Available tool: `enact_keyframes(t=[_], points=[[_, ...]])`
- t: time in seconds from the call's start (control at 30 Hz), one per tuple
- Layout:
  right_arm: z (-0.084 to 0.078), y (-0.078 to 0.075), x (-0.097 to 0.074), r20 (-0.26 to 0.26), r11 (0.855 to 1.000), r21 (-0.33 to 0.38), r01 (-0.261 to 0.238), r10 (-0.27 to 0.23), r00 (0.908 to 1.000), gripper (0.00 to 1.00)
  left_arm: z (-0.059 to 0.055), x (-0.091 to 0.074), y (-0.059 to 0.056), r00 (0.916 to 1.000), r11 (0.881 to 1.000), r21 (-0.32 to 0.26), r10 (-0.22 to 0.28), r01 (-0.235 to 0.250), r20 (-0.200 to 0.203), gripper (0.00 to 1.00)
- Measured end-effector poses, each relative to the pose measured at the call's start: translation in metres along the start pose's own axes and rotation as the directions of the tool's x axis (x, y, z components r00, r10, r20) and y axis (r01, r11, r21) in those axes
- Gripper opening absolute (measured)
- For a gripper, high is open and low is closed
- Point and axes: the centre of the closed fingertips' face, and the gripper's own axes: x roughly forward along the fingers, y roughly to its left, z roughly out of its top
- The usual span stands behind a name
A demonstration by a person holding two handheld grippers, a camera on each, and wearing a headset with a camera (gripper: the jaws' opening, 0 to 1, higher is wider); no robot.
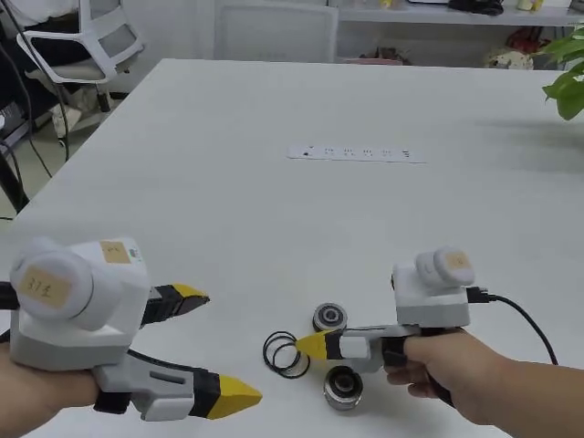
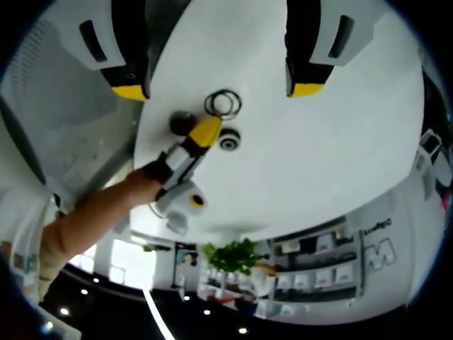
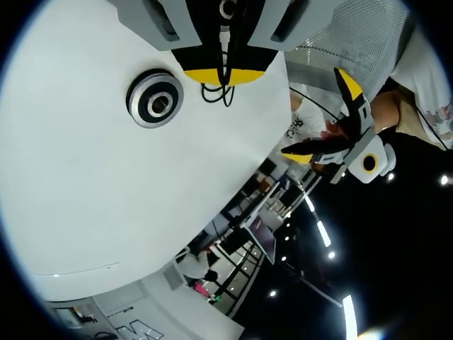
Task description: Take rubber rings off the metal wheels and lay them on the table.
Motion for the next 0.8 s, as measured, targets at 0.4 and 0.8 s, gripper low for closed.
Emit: enact_keyframes(t=[0.4, 0.8], points=[[-0.0040, -0.0061, -0.0002, -0.017, 0.999, -0.018, 0.036, -0.036, 0.9992, 0.00, -0.0021, 0.0000, -0.0003, 1.0000, 1.000, -0.005, -0.001, 0.001, -0.009, 0.79], [0.0011, -0.0060, -0.0026, -0.002, 0.998, -0.046, 0.036, -0.036, 0.9993, 0.04, -0.0038, -0.0001, 0.0018, 0.9999, 1.000, -0.008, 0.003, -0.003, -0.014, 0.79]])
